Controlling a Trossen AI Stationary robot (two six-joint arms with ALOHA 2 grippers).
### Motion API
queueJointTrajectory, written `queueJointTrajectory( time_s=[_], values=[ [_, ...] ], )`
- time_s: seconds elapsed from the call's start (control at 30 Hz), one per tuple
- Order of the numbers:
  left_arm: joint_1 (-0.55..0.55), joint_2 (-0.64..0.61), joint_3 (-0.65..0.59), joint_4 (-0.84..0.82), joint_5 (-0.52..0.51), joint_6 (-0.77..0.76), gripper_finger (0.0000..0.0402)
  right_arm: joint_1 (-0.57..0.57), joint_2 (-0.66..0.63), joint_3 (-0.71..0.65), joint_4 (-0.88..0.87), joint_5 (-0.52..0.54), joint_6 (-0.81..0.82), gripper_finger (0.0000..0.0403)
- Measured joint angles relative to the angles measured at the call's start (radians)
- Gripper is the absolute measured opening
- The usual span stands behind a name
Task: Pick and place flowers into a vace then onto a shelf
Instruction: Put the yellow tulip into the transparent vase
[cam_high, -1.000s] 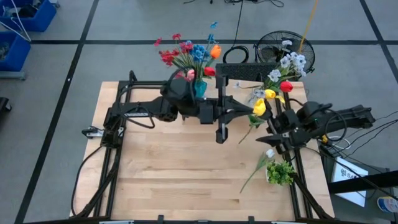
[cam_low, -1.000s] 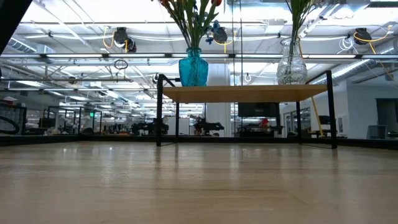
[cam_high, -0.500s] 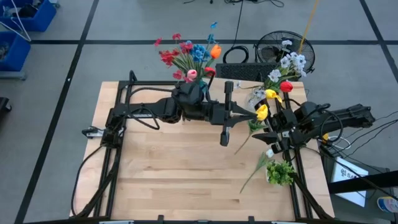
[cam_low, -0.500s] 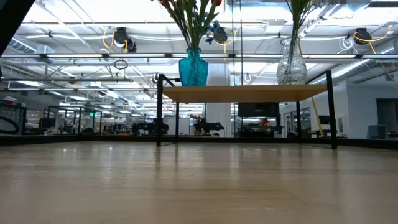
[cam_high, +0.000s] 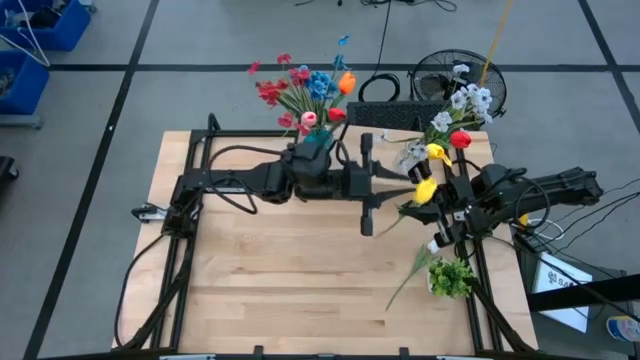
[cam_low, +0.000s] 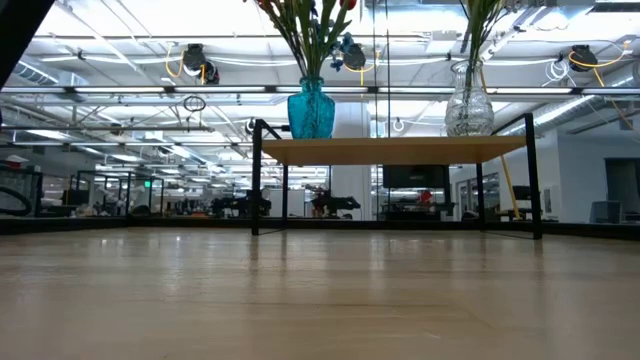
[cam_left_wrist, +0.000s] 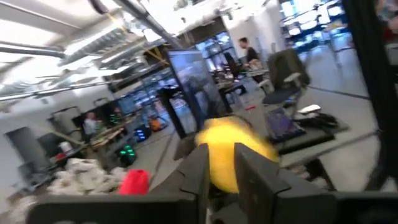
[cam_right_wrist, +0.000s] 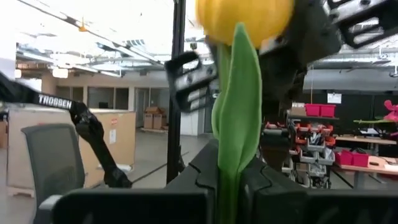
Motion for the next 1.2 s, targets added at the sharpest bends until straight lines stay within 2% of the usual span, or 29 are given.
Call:
queueJointTrajectory(
  time_s=[0.1,0.2,0.37,0.6,0.67,0.87,1.0,1.13,1.2],
  values=[
    [-0.014,-0.017,0.000,0.001,-0.054,0.004,0.0114,0.000,-0.012,0.000,-0.011,0.005,-0.034,0.0007],
    [-0.042,-0.040,0.000,-0.002,-0.101,0.017,0.0143,0.000,-0.037,0.000,-0.002,0.059,-0.093,0.0004],
    [-0.104,-0.108,0.000,-0.001,-0.222,0.114,0.0173,0.000,-0.093,0.013,0.006,0.106,-0.222,0.0002],
    [-0.179,-0.218,0.000,-0.001,-0.401,0.162,0.0179,0.020,-0.154,0.033,-0.054,0.106,-0.580,0.0001],
    [-0.192,-0.242,0.000,0.000,-0.423,0.163,0.0179,0.020,-0.168,0.033,-0.074,0.113,-0.660,0.0001],
    [-0.188,-0.266,0.002,-0.001,-0.443,0.163,0.0179,0.020,-0.167,0.033,-0.078,0.233,-0.895,0.0001],
    [-0.171,-0.264,0.001,-0.023,-0.472,0.166,0.0179,0.020,-0.149,0.033,-0.083,0.360,-0.894,0.0001],
    [-0.142,-0.257,0.001,-0.082,-0.489,0.136,0.0179,0.020,-0.143,0.033,-0.084,0.372,-0.878,0.0001],
    [-0.131,-0.253,0.000,-0.095,-0.500,0.113,0.0179,0.020,-0.145,0.033,-0.046,0.410,-0.878,0.0000]
  ],
)
